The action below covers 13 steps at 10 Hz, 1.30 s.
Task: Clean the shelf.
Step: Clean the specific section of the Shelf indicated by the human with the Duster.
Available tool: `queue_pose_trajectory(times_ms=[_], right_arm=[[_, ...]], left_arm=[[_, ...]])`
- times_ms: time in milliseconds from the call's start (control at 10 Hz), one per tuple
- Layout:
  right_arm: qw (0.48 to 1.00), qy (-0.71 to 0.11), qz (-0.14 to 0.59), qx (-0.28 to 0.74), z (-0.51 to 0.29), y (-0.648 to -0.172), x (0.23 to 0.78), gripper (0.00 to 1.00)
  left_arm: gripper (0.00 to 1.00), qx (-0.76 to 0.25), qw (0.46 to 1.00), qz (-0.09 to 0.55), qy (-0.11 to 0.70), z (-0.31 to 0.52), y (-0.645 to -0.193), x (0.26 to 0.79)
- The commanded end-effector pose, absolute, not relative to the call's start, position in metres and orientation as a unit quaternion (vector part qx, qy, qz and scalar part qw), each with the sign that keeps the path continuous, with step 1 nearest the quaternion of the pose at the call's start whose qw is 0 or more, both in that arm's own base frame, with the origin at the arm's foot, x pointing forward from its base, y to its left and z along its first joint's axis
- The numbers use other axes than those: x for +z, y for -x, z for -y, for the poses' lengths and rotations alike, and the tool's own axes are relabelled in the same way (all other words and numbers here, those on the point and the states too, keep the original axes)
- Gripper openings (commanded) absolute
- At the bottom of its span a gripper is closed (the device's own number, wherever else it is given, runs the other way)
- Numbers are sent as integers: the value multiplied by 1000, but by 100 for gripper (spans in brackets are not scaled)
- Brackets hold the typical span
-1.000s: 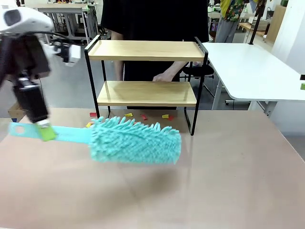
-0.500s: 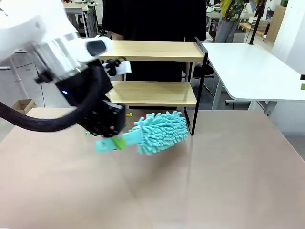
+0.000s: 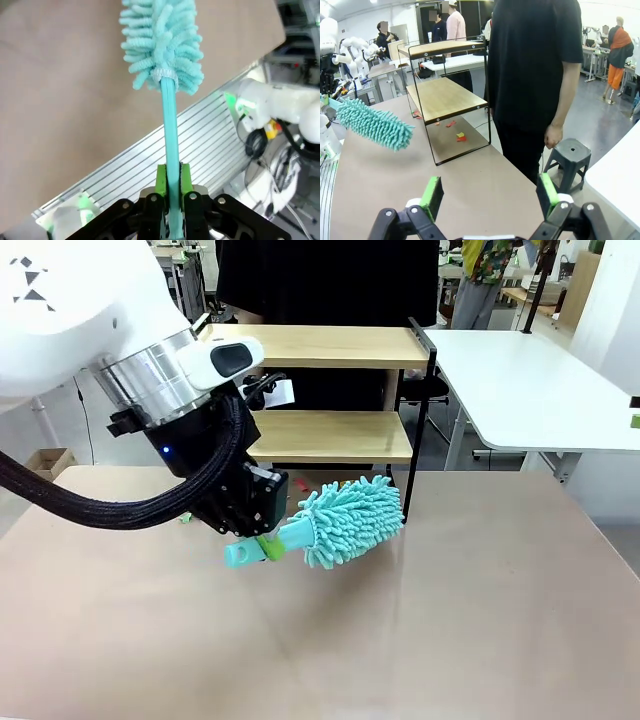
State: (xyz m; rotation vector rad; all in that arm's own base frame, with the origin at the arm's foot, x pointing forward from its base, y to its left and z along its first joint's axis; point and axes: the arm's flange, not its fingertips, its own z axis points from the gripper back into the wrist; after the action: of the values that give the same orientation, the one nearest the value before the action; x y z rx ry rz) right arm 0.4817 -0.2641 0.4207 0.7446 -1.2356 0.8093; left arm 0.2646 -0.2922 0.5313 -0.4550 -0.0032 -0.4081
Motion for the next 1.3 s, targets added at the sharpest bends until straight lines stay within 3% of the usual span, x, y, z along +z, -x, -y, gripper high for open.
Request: queue_pose_trajectory(times_ms=[0,1200], right_arm=[[676,-330,552,361,263,-481,424,100],[676,-330,552,361,263,-481,424,100]], left_arm=[[13,-138,969,45,200,328,-269,530],[13,-71,974,133,169,433,-291,449]])
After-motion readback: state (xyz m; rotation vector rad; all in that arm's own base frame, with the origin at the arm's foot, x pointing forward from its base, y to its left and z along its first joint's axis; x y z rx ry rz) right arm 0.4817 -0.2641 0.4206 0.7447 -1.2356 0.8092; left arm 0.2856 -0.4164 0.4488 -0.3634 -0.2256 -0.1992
